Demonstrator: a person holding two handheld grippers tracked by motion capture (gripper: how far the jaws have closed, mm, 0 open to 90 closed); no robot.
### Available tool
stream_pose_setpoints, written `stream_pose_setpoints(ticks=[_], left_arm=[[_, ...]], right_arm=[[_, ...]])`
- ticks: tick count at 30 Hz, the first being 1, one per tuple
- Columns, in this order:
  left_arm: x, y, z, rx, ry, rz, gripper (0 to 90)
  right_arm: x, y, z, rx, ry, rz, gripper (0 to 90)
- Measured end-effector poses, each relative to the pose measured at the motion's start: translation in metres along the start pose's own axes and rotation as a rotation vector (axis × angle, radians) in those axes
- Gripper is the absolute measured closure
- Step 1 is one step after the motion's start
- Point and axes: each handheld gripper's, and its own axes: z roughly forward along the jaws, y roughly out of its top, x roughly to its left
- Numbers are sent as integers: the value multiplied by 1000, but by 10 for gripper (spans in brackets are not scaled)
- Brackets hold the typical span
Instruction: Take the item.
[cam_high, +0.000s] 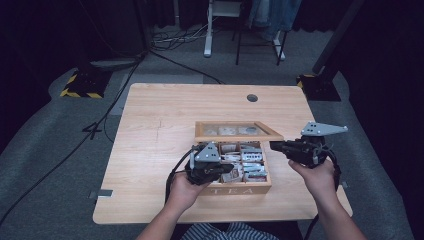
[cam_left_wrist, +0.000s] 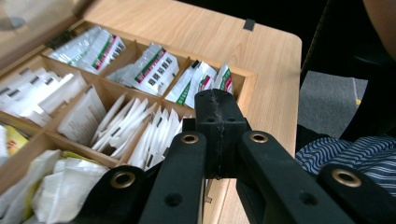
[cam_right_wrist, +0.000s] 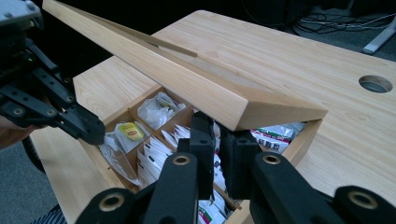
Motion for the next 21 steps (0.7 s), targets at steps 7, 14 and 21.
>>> stream_pose_setpoints(ticks=[7,14,21], left_arm=[[0,3,-12,-47,-9,-7,900],[0,4,-22,-81,-6,-11,900],[3,3,-33,-119,14,-27,900]], right_arm=[[0,0,0,0,0,0,838],[0,0,0,0,-1,0,838],[0,0,0,1,1,-3,838]])
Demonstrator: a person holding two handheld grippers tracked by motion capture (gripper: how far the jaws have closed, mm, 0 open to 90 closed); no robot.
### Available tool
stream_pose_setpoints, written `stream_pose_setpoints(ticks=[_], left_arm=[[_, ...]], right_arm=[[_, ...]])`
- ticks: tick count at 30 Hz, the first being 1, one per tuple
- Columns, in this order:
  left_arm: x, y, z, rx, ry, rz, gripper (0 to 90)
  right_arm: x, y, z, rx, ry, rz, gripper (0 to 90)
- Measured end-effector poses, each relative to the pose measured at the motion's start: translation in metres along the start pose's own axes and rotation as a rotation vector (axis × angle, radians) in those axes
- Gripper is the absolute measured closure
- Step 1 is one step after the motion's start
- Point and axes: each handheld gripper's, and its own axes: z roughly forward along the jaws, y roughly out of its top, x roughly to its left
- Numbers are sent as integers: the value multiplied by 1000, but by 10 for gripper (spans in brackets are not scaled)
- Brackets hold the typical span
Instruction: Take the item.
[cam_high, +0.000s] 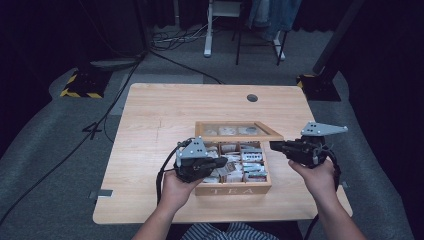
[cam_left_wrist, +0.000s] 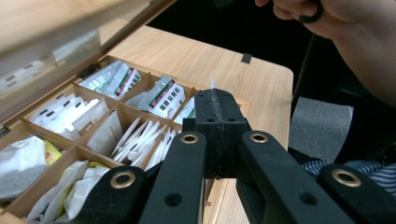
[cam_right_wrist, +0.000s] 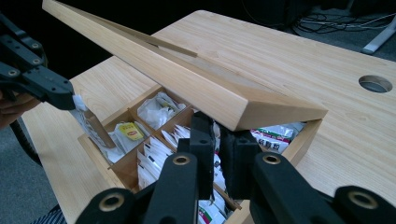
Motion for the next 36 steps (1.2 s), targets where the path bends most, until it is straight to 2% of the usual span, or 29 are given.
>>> stream_pose_setpoints(ticks=[9,15,21,28,36], left_arm=[[4,0,-13,-22,13,-4,900],[7,-1,-23,-28,37,-10,900],[12,-4,-34,-10,83,-10,900],[18,-8,-50,-20,127,-26,900],[30,-15,-61,11,167,-50,900]], right_arm=[[0,0,0,-1,-1,1,838],[0,0,0,-1,-1,3,838],[0,0,0,-1,0,3,838],[0,0,0,-1,1,4,838],[-1,1,-1,-2,4,4,838]])
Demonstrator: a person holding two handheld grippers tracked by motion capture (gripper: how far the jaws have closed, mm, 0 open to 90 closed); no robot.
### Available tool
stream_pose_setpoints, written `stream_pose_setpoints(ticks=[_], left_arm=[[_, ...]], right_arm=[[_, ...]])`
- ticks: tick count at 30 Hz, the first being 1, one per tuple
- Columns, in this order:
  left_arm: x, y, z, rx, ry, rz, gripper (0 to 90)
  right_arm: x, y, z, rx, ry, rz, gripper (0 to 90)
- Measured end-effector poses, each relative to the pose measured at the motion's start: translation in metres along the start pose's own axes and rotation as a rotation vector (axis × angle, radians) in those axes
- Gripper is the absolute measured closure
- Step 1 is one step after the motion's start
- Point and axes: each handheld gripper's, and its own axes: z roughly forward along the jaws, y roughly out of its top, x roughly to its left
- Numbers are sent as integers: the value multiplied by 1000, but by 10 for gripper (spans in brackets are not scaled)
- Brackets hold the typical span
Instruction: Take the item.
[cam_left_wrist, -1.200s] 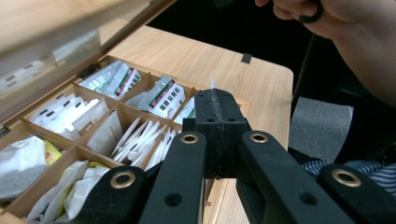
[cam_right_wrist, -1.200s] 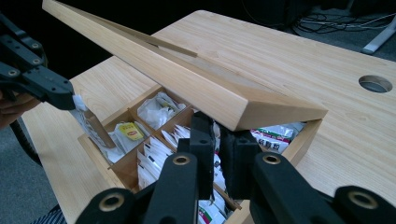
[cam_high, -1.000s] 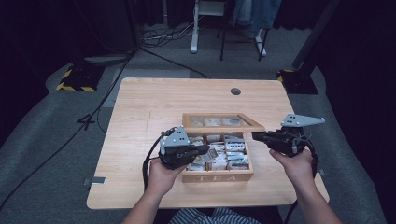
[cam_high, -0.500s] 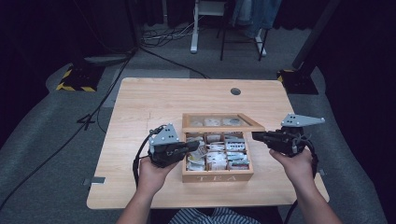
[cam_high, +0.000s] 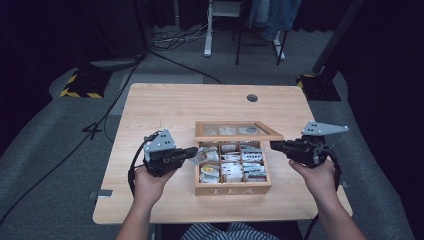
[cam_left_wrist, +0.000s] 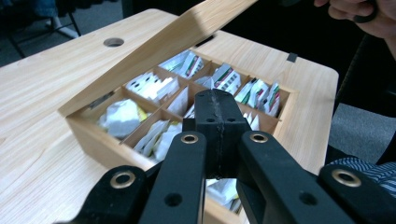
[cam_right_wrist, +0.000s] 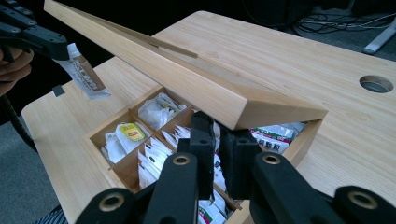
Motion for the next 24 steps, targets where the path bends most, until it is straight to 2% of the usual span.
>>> stream_pose_setpoints(ticks=[16,19,24], left_arm=[[28,-14,-24,-19,113,-74,900],[33,-17,-27,-23,127,-98,900],[42,-25,-24,-15,181,-136,900]], right_arm=[[0,0,0,0,-1,0,838],[0,0,0,0,-2,0,838],[0,0,0,-1,-3,-1,838]])
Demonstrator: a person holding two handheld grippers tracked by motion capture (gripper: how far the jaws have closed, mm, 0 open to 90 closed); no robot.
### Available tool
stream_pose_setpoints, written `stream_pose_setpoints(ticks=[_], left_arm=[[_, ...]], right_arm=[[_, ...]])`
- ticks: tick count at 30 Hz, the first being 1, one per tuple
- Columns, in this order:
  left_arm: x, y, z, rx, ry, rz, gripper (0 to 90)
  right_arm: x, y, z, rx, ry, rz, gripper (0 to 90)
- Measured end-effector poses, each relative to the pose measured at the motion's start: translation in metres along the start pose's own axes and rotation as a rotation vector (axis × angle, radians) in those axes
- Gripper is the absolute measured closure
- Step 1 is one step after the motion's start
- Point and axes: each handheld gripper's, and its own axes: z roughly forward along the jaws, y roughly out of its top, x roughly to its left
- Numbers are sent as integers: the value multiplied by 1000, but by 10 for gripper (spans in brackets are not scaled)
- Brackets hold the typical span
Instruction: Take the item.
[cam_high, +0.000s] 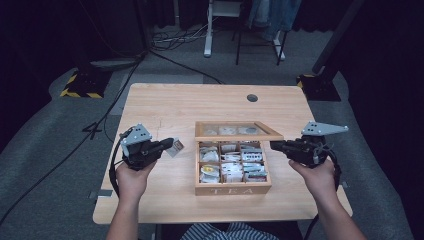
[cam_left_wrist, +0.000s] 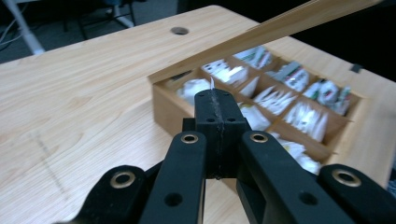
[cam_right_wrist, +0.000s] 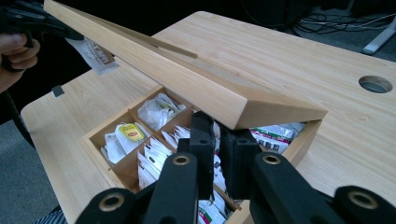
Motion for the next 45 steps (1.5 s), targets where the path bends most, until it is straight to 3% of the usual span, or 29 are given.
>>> stream_pose_setpoints(ticks=[5,11,18,29,38,45], left_arm=[[13,-8,3,2,34,-45,900],[24,-16,6,23,88,-56,900],[36,-26,13,45,109,-97,900],[49,-37,21,69,106,-149,900],[58,-47,33,131,95,-198,900],[62,-52,36,147,94,-224,900]], right_arm=[[0,0,0,0,-1,-1,838],[0,0,0,0,-1,-2,838],[0,0,0,-1,0,-2,838],[0,-1,1,2,-1,-1,838],[0,-1,1,2,-1,-1,838],[0,-1,1,2,-1,-1,838]])
